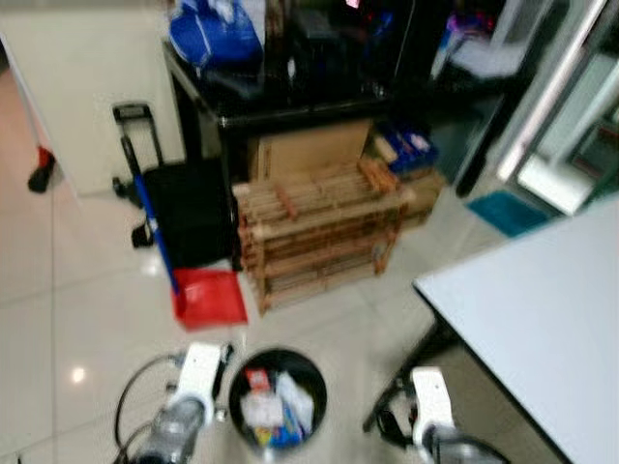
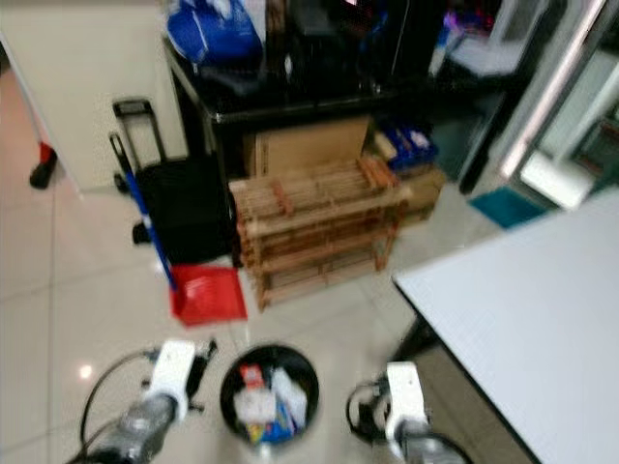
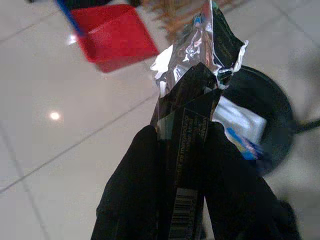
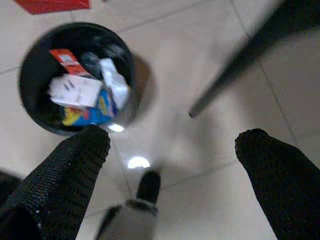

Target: Picking trash to rubbish bin

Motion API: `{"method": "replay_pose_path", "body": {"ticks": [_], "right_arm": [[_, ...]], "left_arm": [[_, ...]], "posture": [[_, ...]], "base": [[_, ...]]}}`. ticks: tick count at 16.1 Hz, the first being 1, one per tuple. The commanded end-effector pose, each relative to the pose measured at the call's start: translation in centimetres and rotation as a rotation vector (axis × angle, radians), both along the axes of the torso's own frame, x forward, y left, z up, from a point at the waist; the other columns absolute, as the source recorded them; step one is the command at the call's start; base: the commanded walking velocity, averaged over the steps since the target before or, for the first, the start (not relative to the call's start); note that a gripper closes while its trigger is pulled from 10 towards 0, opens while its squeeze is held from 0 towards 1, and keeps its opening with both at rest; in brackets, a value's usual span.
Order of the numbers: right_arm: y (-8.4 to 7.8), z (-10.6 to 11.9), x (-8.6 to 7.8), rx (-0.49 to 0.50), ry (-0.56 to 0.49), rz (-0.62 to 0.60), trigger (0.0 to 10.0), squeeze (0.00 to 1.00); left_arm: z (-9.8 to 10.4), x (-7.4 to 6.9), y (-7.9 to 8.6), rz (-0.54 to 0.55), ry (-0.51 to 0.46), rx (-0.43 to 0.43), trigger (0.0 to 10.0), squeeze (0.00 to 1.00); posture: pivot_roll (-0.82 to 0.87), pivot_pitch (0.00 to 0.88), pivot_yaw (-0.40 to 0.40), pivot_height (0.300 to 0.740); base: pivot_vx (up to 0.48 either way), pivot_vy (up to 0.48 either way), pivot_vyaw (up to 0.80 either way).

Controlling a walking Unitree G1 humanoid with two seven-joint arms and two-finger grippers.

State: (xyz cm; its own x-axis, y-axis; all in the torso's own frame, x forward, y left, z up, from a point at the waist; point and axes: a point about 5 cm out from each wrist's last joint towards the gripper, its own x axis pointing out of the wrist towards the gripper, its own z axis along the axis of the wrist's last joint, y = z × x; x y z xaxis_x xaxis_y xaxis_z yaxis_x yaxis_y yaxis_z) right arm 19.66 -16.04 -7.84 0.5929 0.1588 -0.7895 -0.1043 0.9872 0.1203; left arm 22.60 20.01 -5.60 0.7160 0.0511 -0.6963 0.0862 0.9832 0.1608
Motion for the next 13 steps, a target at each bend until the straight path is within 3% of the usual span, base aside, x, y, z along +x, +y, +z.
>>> {"method": "replay_pose_path", "body": {"ticks": [1,3,10,13], "right_arm": [[0.6,0.0,0.0,0.016,0.002,-0.004,10.0,0.0],[0.6,0.0,0.0,0.018,0.002,-0.007,10.0,0.0],[0.6,0.0,0.0,0.02,0.004,-0.003,10.0,0.0],[0.5,-0.1,-0.1,0.017,0.008,0.002,10.0,0.0]], "left_arm": [[-0.1,-0.4,0.8,0.02,0.013,0.014,10.0,0.0],[-0.1,-0.4,0.8,0.021,0.013,0.013,10.0,0.0],[-0.1,-0.3,0.6,0.001,0.013,0.009,10.0,0.0],[-0.1,0.1,-0.5,-0.064,0.038,-0.006,10.0,0.0]], "posture": [[0.02,0.029,-0.056,0.74],[0.02,0.032,-0.056,0.74],[0.02,0.039,-0.059,0.74],[0.01,0.047,-0.064,0.74]], "base": [[0.424,0.0,0.0],[0.422,0.0,0.0],[0.0,0.0,0.0],[0.0,0.0,0.0]]}}
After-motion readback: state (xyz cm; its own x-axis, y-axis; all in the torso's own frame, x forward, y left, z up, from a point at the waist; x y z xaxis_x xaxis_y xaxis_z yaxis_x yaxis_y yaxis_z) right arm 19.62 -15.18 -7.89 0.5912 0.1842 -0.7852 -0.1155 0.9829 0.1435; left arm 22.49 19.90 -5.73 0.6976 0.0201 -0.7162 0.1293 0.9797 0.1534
